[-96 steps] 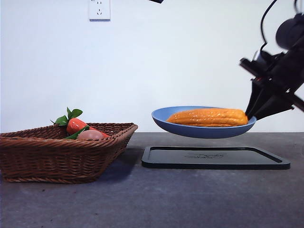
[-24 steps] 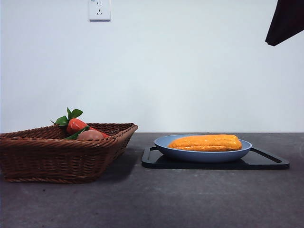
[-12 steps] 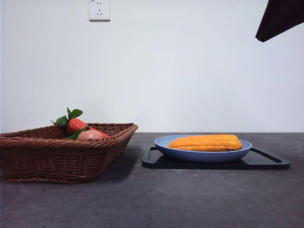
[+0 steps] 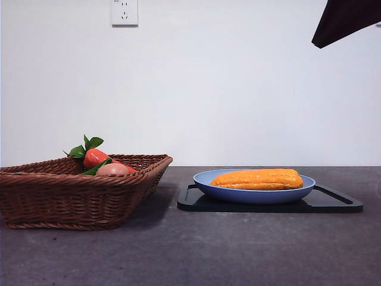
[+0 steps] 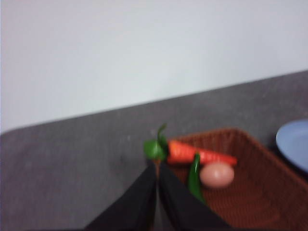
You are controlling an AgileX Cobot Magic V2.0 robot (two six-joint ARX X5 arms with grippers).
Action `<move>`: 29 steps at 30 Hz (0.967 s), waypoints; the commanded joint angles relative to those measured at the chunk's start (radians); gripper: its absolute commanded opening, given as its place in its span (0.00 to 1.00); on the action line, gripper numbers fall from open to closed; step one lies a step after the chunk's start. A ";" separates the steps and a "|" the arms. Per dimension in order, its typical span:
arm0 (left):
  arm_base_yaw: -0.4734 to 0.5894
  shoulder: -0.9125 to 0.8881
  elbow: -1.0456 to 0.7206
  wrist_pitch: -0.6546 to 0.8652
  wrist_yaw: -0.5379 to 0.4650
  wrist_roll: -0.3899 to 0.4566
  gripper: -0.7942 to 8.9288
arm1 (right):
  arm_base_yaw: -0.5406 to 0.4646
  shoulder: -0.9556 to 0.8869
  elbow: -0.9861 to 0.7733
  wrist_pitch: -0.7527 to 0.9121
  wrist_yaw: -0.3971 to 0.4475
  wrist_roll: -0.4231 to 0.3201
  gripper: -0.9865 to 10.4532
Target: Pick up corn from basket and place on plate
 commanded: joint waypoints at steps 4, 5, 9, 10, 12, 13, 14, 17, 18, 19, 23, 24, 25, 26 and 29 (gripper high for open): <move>0.003 -0.131 -0.159 0.011 -0.024 -0.003 0.09 | 0.003 0.007 0.010 0.037 -0.002 0.010 0.09; 0.003 -0.156 -0.185 0.008 -0.024 -0.003 0.09 | 0.003 0.007 0.010 0.048 -0.002 0.010 0.09; 0.003 -0.225 -0.254 0.003 -0.024 -0.005 0.09 | 0.003 0.007 0.010 0.079 -0.002 0.010 0.09; 0.003 -0.239 -0.267 0.003 -0.025 -0.010 0.09 | 0.003 0.007 0.010 0.084 -0.002 0.010 0.09; 0.003 -0.268 -0.295 0.003 -0.034 -0.022 0.09 | 0.003 0.007 0.010 0.100 -0.002 0.010 0.09; 0.003 -0.278 -0.306 0.000 -0.040 -0.027 0.09 | 0.003 0.007 0.010 0.111 -0.002 0.010 0.09; 0.003 -0.291 -0.317 -0.005 -0.042 -0.031 0.09 | 0.003 0.007 0.010 0.121 -0.002 0.010 0.09; 0.003 -0.319 -0.333 -0.039 -0.043 -0.039 0.09 | 0.003 0.007 0.010 0.135 -0.002 0.010 0.09; 0.003 -0.329 -0.337 -0.055 -0.045 -0.041 0.09 | 0.003 0.007 0.010 0.140 -0.002 0.010 0.09; 0.003 -0.337 -0.342 -0.066 -0.045 -0.044 0.09 | 0.003 0.007 0.010 0.146 -0.002 0.010 0.09; 0.003 -0.382 -0.351 -0.154 -0.046 -0.052 0.09 | 0.003 0.007 0.010 0.179 -0.002 0.010 0.09; 0.003 -0.392 -0.351 -0.161 -0.046 -0.056 0.09 | 0.003 0.007 0.010 0.185 -0.002 0.010 0.09; 0.003 -0.400 -0.351 -0.160 -0.046 -0.055 0.09 | 0.003 0.007 0.010 0.190 -0.002 0.010 0.09; 0.003 -0.399 -0.351 -0.160 -0.047 -0.055 0.09 | 0.003 0.007 0.010 0.197 -0.002 0.010 0.09; 0.003 -0.399 -0.351 -0.160 -0.046 -0.056 0.09 | 0.003 0.007 0.010 0.220 -0.002 0.010 0.09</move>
